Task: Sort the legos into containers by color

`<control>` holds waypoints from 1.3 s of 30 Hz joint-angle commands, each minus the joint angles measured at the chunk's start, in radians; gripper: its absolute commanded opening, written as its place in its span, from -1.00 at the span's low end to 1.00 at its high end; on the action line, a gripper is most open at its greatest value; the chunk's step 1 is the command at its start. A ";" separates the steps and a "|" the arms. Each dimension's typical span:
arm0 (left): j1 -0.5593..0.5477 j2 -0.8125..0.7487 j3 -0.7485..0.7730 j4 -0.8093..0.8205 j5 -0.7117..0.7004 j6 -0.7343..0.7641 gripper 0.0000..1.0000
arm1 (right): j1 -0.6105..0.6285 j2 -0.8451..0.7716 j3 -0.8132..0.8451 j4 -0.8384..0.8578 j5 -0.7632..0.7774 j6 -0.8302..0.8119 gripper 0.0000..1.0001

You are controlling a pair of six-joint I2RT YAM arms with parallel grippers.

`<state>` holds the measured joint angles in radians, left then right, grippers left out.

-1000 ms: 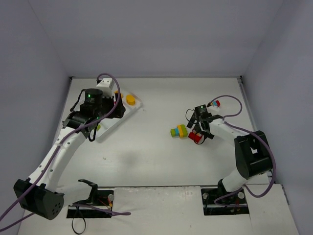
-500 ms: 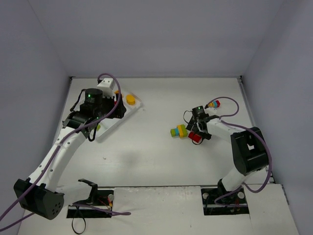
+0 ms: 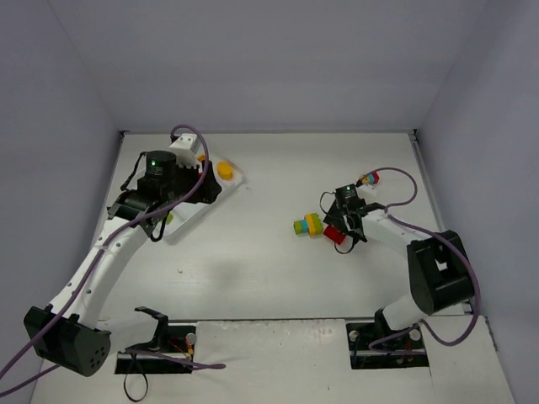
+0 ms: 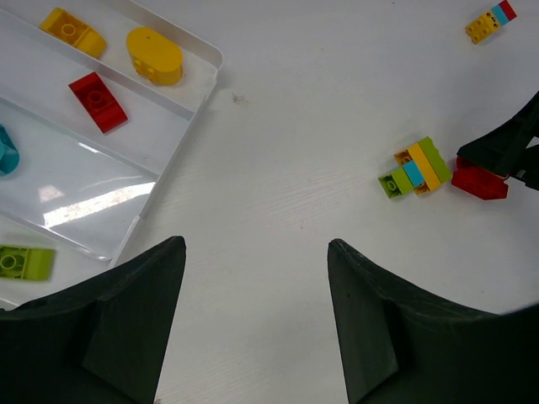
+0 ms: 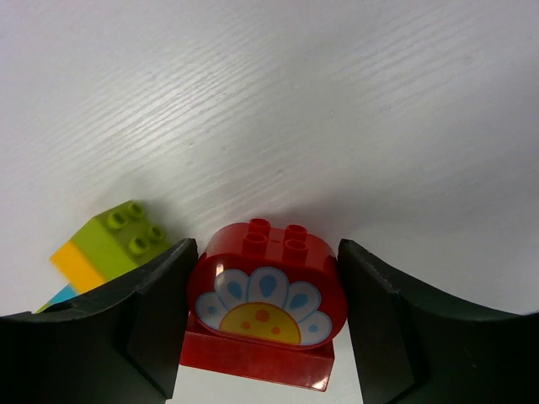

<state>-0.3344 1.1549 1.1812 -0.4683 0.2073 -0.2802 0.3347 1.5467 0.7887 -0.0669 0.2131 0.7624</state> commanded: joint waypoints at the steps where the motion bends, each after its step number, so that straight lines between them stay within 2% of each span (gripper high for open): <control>1: -0.014 -0.001 0.014 0.076 0.079 -0.017 0.24 | 0.003 -0.198 -0.015 0.058 -0.001 -0.006 -1.00; 5: -0.083 -0.006 0.008 0.100 0.107 -0.083 0.24 | 0.006 -0.384 -0.054 0.168 -0.047 -0.044 -1.00; 9: -0.225 -0.035 -0.046 0.235 0.122 -0.200 0.24 | 0.009 -0.537 -0.068 0.220 -0.118 -0.048 -1.00; 15: -0.425 -0.014 -0.084 0.437 -0.023 -0.318 0.24 | 0.013 -0.626 -0.088 0.302 -0.251 -0.026 -1.00; 23: -0.642 0.152 0.014 0.583 -0.166 -0.304 0.24 | 0.017 -0.672 -0.124 0.392 -0.353 0.044 -1.00; 28: -0.690 0.258 0.072 0.594 -0.236 -0.315 0.24 | 0.020 -0.691 -0.143 0.420 -0.373 0.077 -1.00; 39: -0.709 0.330 0.098 0.666 -0.356 -0.327 0.24 | 0.020 -0.701 -0.143 0.424 -0.392 0.110 -1.00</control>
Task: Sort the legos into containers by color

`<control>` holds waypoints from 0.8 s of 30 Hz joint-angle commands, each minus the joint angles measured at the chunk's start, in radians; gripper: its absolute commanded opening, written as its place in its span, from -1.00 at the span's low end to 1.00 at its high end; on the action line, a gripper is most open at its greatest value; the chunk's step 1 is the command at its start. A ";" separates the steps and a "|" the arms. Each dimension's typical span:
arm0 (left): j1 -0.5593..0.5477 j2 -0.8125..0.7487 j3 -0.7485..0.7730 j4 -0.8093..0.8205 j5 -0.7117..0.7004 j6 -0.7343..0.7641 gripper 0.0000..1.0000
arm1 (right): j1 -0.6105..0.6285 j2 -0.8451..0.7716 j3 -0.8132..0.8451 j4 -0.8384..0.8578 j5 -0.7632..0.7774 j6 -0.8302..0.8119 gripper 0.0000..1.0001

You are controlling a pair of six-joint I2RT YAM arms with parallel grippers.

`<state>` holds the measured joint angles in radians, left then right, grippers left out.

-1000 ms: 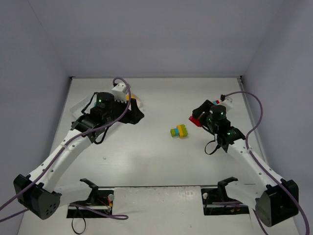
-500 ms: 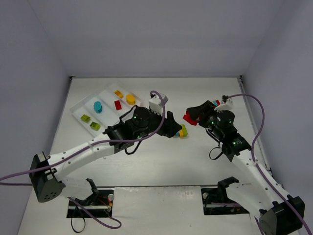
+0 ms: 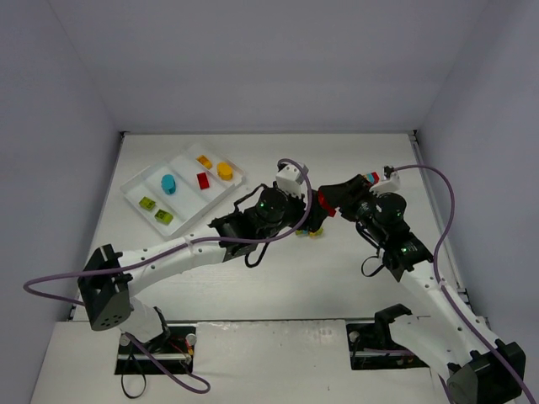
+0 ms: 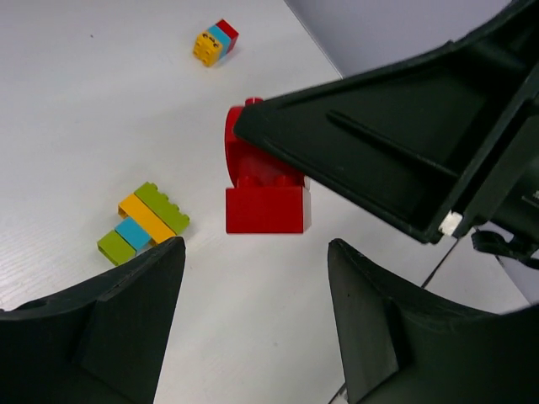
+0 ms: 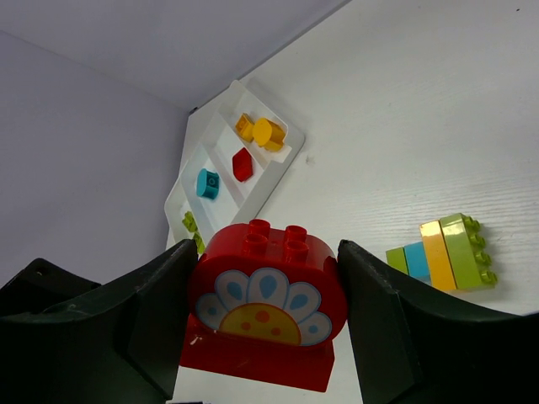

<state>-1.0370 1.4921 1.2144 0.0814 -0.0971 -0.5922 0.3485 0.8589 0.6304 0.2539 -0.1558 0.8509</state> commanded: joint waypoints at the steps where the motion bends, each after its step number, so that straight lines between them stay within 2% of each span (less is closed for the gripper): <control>1: -0.006 -0.004 0.065 0.135 -0.053 -0.014 0.24 | 0.006 -0.011 0.015 0.110 -0.027 0.028 -1.00; 10: -0.018 0.031 0.065 0.199 -0.101 -0.005 0.23 | 0.007 -0.008 0.002 0.143 -0.057 0.073 -1.00; 13: -0.018 0.033 0.051 0.227 -0.107 -0.004 0.12 | 0.007 -0.008 0.000 0.145 -0.057 0.076 -1.00; 14: -0.018 0.031 0.048 0.231 -0.113 -0.004 -0.05 | 0.006 -0.006 0.000 0.143 -0.057 0.077 -1.00; 17: -0.018 0.028 0.037 0.242 -0.124 -0.008 -0.36 | 0.007 -0.008 -0.005 0.145 -0.051 0.080 -1.00; 18: -0.020 0.027 0.031 0.242 -0.127 -0.008 -0.58 | 0.007 -0.009 -0.006 0.145 -0.050 0.082 -1.00; 20: -0.020 0.023 0.027 0.244 -0.128 -0.009 -0.73 | 0.007 -0.009 -0.009 0.146 -0.044 0.085 -1.00; 21: -0.018 0.022 0.016 0.245 -0.130 -0.015 -0.88 | 0.007 -0.009 -0.011 0.145 -0.041 0.088 -1.00; 24: -0.020 0.011 -0.015 0.253 -0.122 -0.034 -1.00 | 0.006 -0.009 -0.015 0.145 -0.018 0.093 -1.00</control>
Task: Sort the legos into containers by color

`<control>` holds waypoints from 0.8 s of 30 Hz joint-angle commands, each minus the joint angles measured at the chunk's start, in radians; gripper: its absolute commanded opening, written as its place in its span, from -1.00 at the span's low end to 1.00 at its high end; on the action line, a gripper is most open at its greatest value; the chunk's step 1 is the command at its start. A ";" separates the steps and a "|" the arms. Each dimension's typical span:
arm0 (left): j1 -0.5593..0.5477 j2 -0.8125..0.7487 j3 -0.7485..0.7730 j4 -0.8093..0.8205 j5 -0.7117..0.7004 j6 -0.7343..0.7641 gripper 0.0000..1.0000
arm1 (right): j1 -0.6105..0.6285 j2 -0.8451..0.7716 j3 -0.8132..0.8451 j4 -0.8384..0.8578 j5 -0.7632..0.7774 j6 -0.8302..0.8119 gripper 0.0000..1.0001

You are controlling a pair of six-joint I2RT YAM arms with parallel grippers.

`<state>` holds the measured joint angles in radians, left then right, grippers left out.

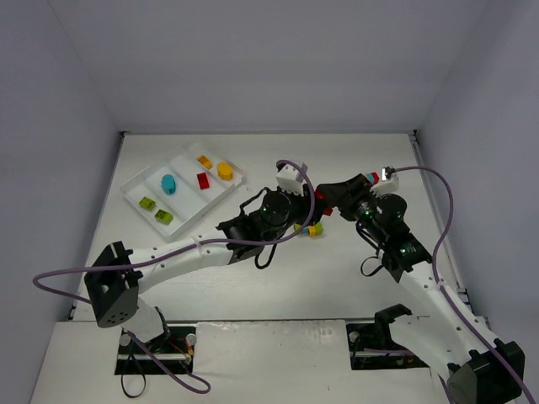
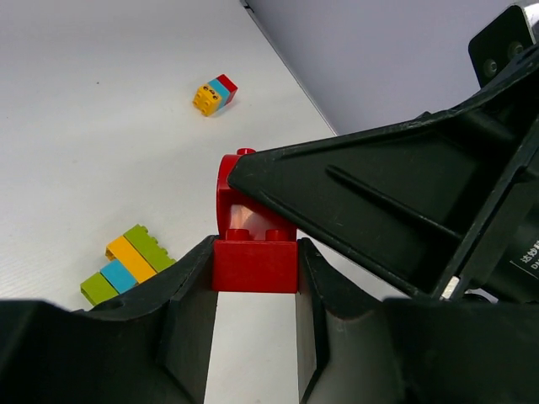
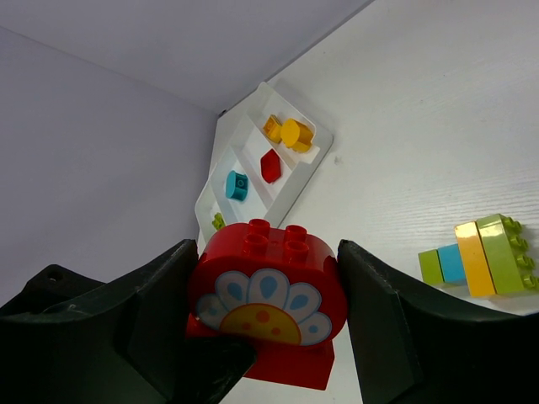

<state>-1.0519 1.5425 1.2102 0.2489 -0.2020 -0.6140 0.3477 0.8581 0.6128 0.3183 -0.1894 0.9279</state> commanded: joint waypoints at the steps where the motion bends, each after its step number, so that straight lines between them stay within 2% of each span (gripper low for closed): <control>1: -0.005 -0.042 -0.021 0.087 -0.013 -0.016 -1.00 | 0.008 -0.005 0.001 0.082 0.022 0.014 -1.00; 7: -0.003 -0.123 -0.151 0.107 0.007 -0.067 -1.00 | 0.008 0.022 -0.008 0.077 0.083 0.005 -1.00; 14: -0.003 -0.255 -0.277 0.026 -0.019 -0.087 -1.00 | 0.008 0.087 -0.011 0.082 0.130 -0.003 -1.00; 17: 0.013 -0.311 -0.299 -0.070 -0.060 -0.060 -1.00 | 0.010 0.108 -0.015 0.087 0.149 -0.014 -1.00; 20: 0.090 -0.352 -0.285 -0.163 -0.044 -0.044 -1.00 | 0.008 0.119 -0.019 0.084 0.160 -0.030 -1.00; 21: 0.174 -0.358 -0.272 -0.215 -0.028 -0.041 -1.00 | 0.008 0.119 -0.022 0.081 0.162 -0.035 -1.00; 23: 0.268 -0.366 -0.249 -0.307 0.012 -0.021 -1.00 | 0.008 0.117 -0.030 0.070 0.163 -0.046 -1.00; 24: 0.365 -0.363 -0.215 -0.330 0.025 -0.010 -1.00 | 0.008 0.116 -0.033 0.068 0.165 -0.055 -1.00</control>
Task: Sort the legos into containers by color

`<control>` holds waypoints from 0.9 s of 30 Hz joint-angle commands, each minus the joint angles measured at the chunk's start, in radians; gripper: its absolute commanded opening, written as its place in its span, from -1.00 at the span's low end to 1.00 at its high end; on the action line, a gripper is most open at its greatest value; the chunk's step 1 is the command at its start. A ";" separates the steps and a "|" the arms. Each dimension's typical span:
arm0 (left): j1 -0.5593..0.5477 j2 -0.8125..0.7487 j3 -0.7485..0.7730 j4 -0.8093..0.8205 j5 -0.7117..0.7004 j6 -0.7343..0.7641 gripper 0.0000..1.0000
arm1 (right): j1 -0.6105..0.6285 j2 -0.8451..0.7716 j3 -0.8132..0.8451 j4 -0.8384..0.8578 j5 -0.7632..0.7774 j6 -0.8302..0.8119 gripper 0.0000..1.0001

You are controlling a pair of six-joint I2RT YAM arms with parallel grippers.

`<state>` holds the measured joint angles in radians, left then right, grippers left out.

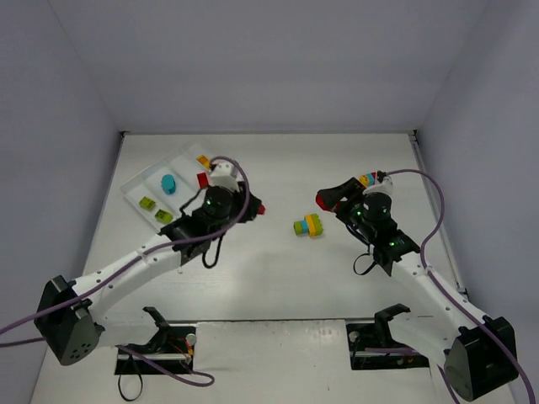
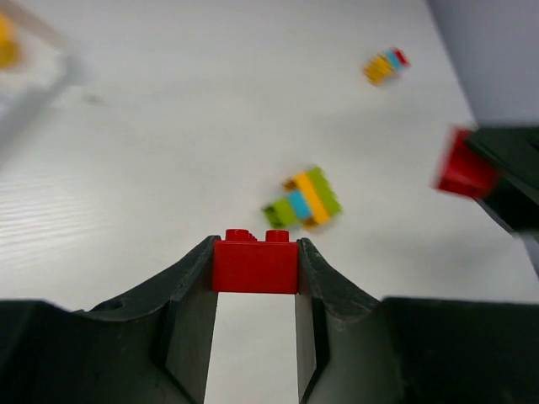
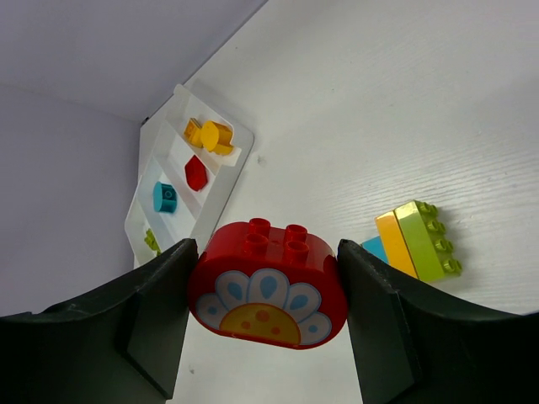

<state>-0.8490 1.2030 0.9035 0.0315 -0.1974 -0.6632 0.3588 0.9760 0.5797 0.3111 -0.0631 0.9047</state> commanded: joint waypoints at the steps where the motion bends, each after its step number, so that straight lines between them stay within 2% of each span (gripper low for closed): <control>1: 0.209 -0.007 0.112 -0.131 0.035 0.053 -1.00 | -0.004 -0.005 -0.004 0.074 0.039 -0.038 -1.00; 4: 0.367 0.056 0.213 -0.199 0.065 0.108 -1.00 | -0.003 -0.007 -0.015 0.060 0.037 -0.056 -1.00; 7: 0.477 0.149 0.305 -0.216 0.076 0.161 -1.00 | -0.003 -0.003 -0.015 0.036 0.036 -0.075 -1.00; 14: 0.675 0.441 0.568 -0.278 0.174 0.172 -1.00 | -0.003 -0.013 -0.020 0.005 0.019 -0.128 -1.00; 18: 0.745 0.622 0.713 -0.323 0.193 0.172 -1.00 | -0.003 -0.031 -0.006 -0.044 0.019 -0.174 -1.00; 20: 0.778 0.705 0.789 -0.355 0.197 0.160 -0.92 | -0.003 -0.045 0.002 -0.062 0.022 -0.197 -1.00; 23: 0.807 0.783 0.889 -0.393 0.251 0.146 -0.91 | -0.004 -0.056 0.009 -0.073 0.020 -0.217 -1.00; 25: 0.823 0.910 0.986 -0.435 0.275 0.140 -0.84 | -0.003 -0.050 0.019 -0.085 0.019 -0.245 -1.00; 27: 0.827 0.946 1.023 -0.449 0.282 0.139 -0.81 | -0.003 -0.048 0.022 -0.089 0.016 -0.253 -1.00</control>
<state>-0.0261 2.1410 1.8187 -0.3969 0.0460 -0.5110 0.3588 0.9379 0.5526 0.1864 -0.0555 0.6849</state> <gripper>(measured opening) 0.297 0.609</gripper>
